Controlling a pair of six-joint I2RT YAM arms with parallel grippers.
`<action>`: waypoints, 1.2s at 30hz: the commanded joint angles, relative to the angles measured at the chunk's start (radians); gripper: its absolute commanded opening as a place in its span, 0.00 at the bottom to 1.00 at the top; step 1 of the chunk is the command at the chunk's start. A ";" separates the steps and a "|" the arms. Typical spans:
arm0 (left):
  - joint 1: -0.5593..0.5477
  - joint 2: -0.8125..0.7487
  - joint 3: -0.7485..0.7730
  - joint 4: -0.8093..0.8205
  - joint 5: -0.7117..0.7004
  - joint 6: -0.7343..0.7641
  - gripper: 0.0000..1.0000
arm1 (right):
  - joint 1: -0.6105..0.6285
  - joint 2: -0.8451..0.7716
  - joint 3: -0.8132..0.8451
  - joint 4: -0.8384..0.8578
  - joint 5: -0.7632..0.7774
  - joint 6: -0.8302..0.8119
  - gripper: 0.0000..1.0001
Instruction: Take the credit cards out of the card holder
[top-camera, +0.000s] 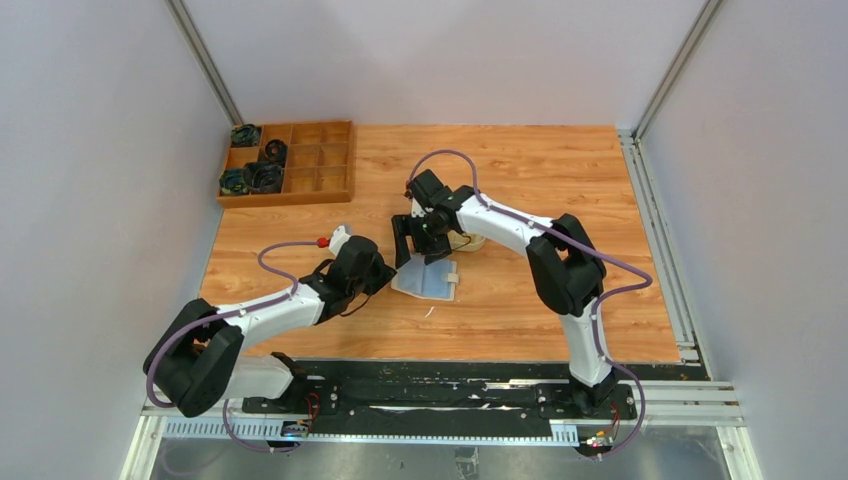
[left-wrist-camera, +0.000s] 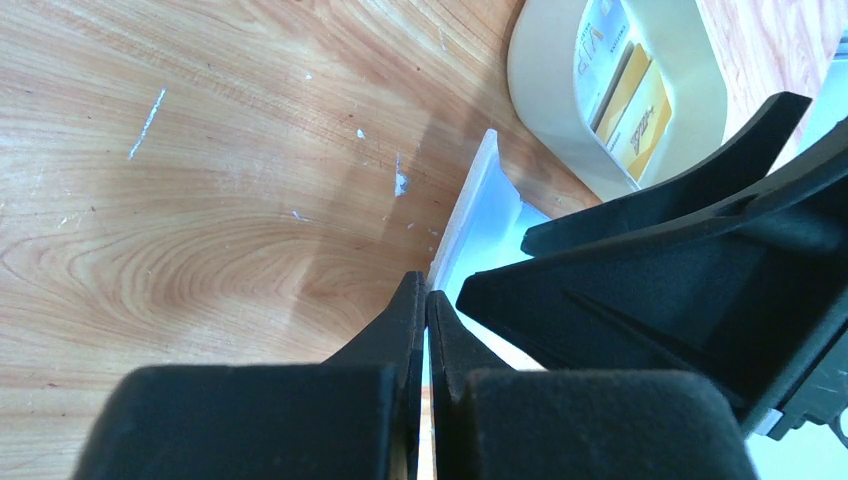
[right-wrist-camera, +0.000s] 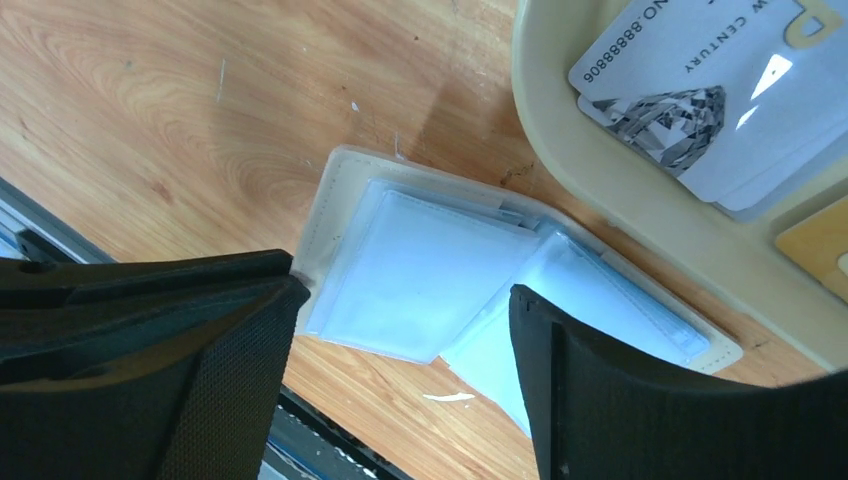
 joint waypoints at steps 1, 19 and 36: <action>0.007 0.012 -0.001 -0.011 -0.031 0.001 0.00 | 0.028 0.014 0.048 -0.068 0.070 -0.013 0.85; 0.007 0.029 0.000 -0.010 -0.028 0.003 0.00 | 0.042 0.037 0.043 -0.075 0.137 0.013 0.89; 0.006 0.042 -0.004 -0.004 -0.027 0.008 0.00 | 0.060 0.142 0.134 -0.149 0.182 -0.018 0.89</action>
